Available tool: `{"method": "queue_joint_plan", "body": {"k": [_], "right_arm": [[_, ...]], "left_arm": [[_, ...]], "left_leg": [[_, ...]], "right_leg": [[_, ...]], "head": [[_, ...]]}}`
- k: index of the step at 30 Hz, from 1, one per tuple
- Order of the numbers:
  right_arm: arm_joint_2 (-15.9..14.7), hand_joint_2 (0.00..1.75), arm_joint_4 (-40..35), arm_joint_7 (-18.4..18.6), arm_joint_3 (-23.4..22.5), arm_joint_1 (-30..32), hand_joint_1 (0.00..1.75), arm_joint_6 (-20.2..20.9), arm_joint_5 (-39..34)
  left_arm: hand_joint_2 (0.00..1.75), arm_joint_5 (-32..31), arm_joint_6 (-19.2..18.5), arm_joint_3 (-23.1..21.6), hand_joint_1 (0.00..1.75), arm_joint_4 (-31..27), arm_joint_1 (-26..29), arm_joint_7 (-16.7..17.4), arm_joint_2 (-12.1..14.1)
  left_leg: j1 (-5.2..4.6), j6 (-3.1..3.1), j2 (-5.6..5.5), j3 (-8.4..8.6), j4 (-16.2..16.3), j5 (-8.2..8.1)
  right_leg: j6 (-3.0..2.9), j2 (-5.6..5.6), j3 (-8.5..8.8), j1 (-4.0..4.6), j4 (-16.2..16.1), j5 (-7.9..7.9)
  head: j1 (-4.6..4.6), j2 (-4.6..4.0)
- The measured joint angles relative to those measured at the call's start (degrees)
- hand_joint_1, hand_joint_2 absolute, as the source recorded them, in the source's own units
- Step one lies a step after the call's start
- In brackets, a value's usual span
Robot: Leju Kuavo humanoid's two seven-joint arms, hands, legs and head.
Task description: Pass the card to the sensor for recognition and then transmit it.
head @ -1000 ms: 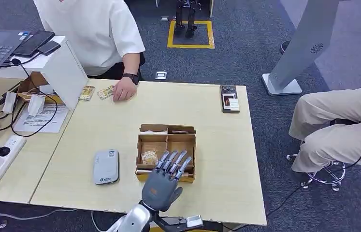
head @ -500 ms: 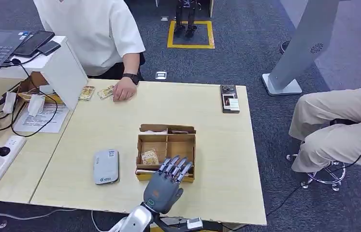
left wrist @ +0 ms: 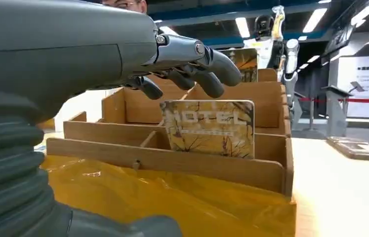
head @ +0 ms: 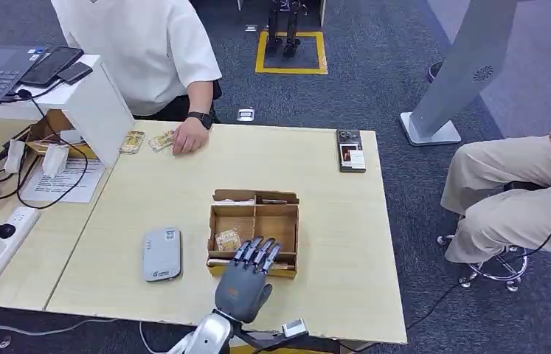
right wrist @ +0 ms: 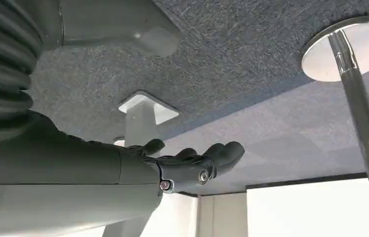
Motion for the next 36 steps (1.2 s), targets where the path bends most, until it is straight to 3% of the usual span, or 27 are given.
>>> {"method": "queue_joint_plan", "body": {"k": [7,9,10,11,15,23,36], "right_arm": [[0.00,1.75,0.00,0.02,0.00,0.00,0.00,0.00,0.02],[0.00,1.75,0.00,0.02,0.00,0.00,0.00,0.00,0.02],[0.00,1.75,-0.02,0.02,0.00,0.00,0.00,0.00,0.02],[0.00,1.75,-0.02,0.02,0.00,0.00,0.00,0.00,0.02],[0.00,1.75,-0.02,0.02,0.00,0.00,0.00,0.00,0.02],[0.00,1.75,-0.02,-0.04,0.00,0.01,0.00,0.00,-0.24],[0.00,1.75,-0.02,-0.28,0.00,0.02,0.00,0.00,-0.50]], "left_arm": [[1.75,0.00,0.00,0.00,0.40,0.48,-0.06,1.29,-0.04],[1.75,0.00,0.00,0.00,0.54,0.52,-0.06,1.29,-0.07],[1.75,-0.02,0.00,0.00,0.91,0.57,-0.07,1.29,-0.09],[1.75,0.00,0.00,0.00,1.47,0.63,-0.08,1.29,-0.09],[1.75,0.04,0.24,0.00,1.75,0.63,-0.22,0.94,-0.18],[1.75,1.90,0.42,0.00,1.75,-2.18,0.11,-3.76,-0.15],[1.75,3.93,0.42,0.02,1.75,-8.05,1.96,-8.29,0.98]], "left_leg": [[0.00,0.00,0.00,0.00,0.00,0.00],[0.00,0.00,0.00,0.00,0.00,0.00],[0.00,0.00,0.00,0.00,0.00,0.00],[0.00,0.00,0.00,0.00,0.00,0.00],[0.00,0.00,0.00,0.00,0.00,0.00],[0.00,0.00,-0.01,-0.01,0.00,0.00],[0.00,0.00,-0.01,-0.01,0.00,0.00]], "right_leg": [[0.00,0.00,0.00,0.00,0.00,0.00],[0.00,0.00,0.00,0.00,0.00,0.00],[0.00,0.00,0.00,0.00,0.00,0.00],[0.00,0.00,0.00,0.00,0.00,0.00],[0.00,0.00,0.00,0.00,0.00,0.00],[0.00,-0.01,0.01,0.00,0.00,0.00],[0.00,-0.01,0.01,0.00,0.00,0.00]], "head": [[0.00,0.00],[0.00,0.00],[0.00,0.00],[0.00,0.02],[0.00,0.02],[0.00,0.02],[0.00,0.00]]}}
